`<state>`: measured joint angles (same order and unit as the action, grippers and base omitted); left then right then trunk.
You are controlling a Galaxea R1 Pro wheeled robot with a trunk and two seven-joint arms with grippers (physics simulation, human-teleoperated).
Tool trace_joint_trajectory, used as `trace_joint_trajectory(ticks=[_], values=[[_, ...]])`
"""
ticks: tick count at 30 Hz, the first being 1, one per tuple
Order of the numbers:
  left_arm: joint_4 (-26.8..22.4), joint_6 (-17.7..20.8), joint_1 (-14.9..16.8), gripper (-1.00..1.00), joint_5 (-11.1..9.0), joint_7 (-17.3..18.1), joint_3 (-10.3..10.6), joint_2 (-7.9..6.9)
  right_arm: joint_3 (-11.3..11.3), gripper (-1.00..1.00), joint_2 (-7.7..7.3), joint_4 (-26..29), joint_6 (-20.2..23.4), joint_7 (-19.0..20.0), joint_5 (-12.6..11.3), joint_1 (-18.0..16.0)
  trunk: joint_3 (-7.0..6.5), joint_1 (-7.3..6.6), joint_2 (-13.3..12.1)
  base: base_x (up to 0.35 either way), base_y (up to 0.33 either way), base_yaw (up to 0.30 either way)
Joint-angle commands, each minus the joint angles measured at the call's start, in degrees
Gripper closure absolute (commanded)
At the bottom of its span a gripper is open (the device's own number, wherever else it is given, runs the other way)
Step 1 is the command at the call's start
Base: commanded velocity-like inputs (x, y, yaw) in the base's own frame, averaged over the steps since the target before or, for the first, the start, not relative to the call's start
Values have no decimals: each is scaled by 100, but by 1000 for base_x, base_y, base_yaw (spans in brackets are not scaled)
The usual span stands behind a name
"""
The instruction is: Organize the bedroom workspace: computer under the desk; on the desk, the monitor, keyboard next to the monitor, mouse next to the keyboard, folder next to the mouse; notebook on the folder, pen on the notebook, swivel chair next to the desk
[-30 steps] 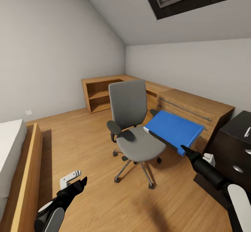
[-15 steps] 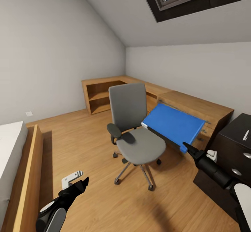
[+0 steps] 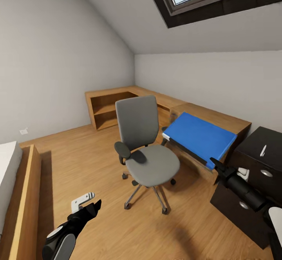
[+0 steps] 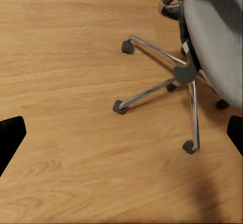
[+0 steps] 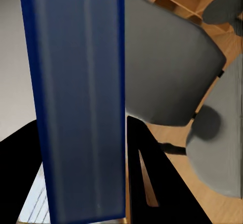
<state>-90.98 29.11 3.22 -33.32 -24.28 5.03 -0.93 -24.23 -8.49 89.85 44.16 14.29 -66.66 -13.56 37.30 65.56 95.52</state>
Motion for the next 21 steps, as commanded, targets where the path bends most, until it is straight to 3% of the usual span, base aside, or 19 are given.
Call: trace_joint_trajectory(ticks=[1,4,12,14,21], values=[[-2,7,3,-100,-58,-59,74,-8,-16,100,3,-2,30,22,7,-6,-13,-23,-39,0,0,-260],[12,7,3,-100,-53,-59,297,-11,-33,100,5,-2,25,21,-9,-6,-67,-89,-159,0,0,-262],[93,14,3,-100,-54,-62,417,-12,-53,100,13,-6,1,21,-14,-6,-210,-265,-480,0,0,-263],[174,11,3,-100,-52,-70,564,-12,-152,100,27,-15,-11,21,-14,-6,-246,-309,-560,0,0,-263],[185,4,2,-100,-44,-70,599,-12,-303,100,34,-20,-20,10,-14,-6,-354,-440,-801,0,0,-263]])
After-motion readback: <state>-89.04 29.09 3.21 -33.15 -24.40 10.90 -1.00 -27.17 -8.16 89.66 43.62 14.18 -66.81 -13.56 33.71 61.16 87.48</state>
